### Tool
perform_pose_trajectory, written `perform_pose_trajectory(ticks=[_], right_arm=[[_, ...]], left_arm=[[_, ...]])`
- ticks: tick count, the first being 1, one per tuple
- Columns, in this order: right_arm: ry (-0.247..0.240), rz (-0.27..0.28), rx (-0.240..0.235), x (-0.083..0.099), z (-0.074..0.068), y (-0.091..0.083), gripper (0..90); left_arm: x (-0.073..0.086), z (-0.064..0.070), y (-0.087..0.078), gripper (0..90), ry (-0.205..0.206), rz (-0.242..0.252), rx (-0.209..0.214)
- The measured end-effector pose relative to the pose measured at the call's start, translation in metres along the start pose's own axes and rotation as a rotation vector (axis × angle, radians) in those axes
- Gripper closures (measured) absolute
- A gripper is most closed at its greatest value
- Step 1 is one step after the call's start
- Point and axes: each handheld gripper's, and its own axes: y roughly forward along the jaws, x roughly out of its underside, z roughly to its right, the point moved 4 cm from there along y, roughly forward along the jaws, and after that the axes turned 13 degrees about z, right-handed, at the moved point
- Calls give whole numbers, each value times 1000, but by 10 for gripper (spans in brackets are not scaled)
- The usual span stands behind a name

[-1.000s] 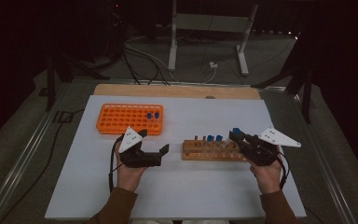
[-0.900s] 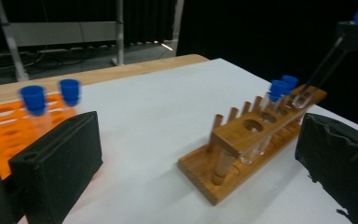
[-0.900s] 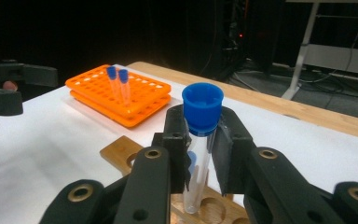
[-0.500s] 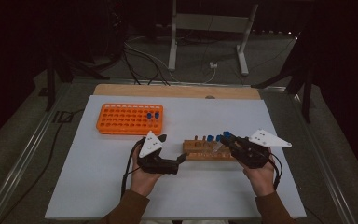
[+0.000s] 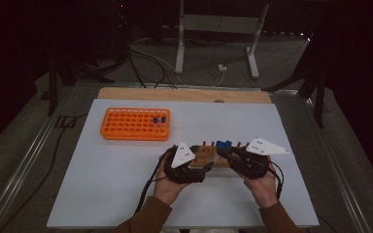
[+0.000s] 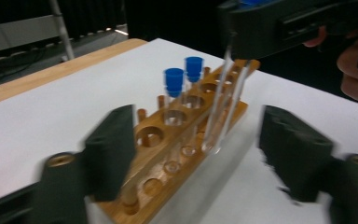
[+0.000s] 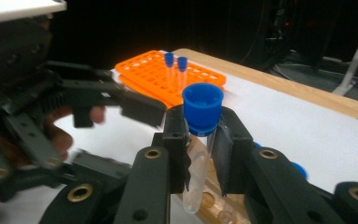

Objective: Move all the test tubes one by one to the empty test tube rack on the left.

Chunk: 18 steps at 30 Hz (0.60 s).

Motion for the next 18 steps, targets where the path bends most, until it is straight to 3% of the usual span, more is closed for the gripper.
perform_pose_trajectory(ticks=[6, 18], right_arm=[[7, -3, -26, 0, -4, 2, 767], [21, -7, -63, 1, -7, 3, 767]], left_arm=[[1, 7, 7, 547, 27, -1, 28], [1, 11, 14, 754, 61, -4, 46]])
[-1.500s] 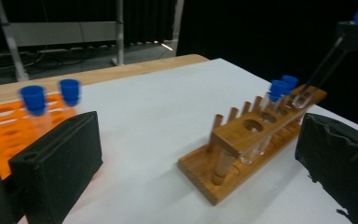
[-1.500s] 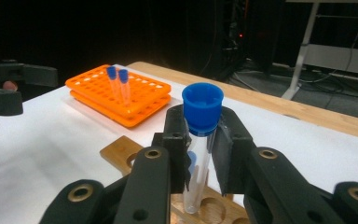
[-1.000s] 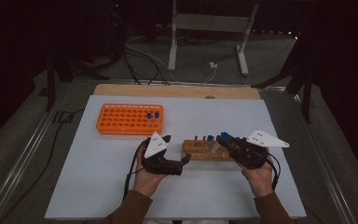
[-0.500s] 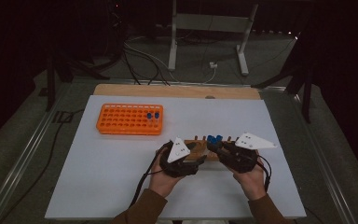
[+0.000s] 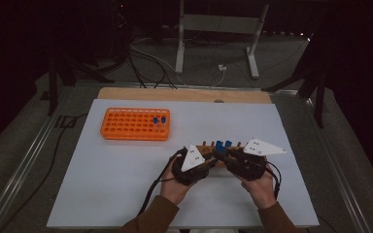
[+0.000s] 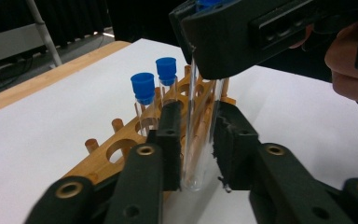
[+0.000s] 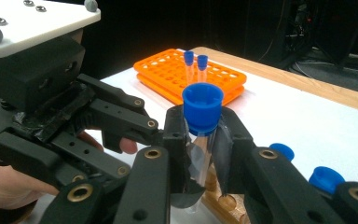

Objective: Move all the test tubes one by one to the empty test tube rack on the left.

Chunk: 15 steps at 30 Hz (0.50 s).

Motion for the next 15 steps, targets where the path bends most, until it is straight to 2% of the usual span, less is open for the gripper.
perform_pose_trajectory(ticks=[7, 11, 15], right_arm=[[6, 0, -1, 1, 1, 0, 758], [4, 15, -12, -1, 1, -1, 629], [22, 37, -14, -5, 4, -4, 434]], left_arm=[[1, 1, 0, 781, 14, 1, 6], [0, -1, -1, 783, 7, 5, 0], [0, -5, -3, 783, -8, 12, -7]])
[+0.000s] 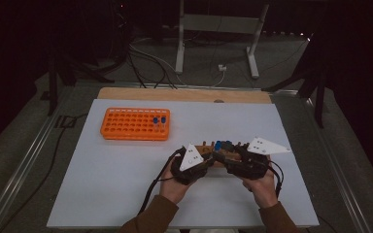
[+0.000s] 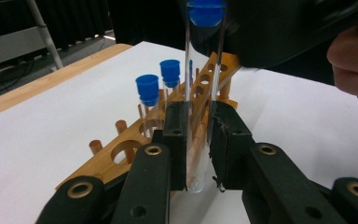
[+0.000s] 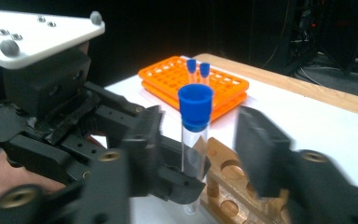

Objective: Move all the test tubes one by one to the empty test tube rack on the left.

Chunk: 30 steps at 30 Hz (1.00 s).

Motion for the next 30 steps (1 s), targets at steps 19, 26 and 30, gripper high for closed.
perform_pose_trajectory(ticks=[19, 26, 30], right_arm=[[5, 23, 102, -5, 18, -8, 49], [2, 21, 128, -2, 25, -11, 22], [6, 24, 144, -1, 30, -12, 15]], left_arm=[[-4, -22, -17, 783, -35, 30, -59], [-5, -32, -24, 783, -44, 41, -94], [-5, -39, -28, 783, -44, 41, -113]])
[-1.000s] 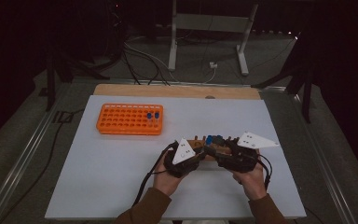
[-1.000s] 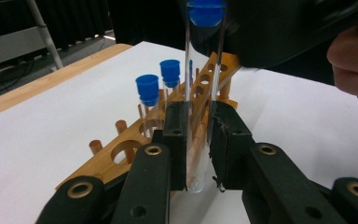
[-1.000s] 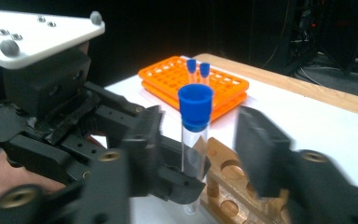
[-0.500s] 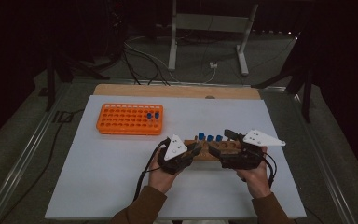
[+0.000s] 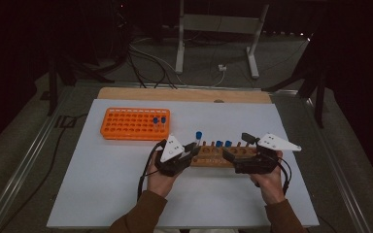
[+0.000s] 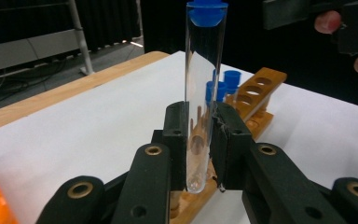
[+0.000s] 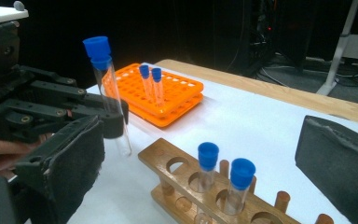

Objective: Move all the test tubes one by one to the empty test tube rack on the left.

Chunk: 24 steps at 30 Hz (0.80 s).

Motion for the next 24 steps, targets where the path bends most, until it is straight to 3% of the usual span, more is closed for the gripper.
perform_pose_trajectory(ticks=[24], right_arm=[[-2, 4, 21, 1, 7, -3, 9]], left_arm=[[1, -45, -16, 783, -7, 4, -130]])
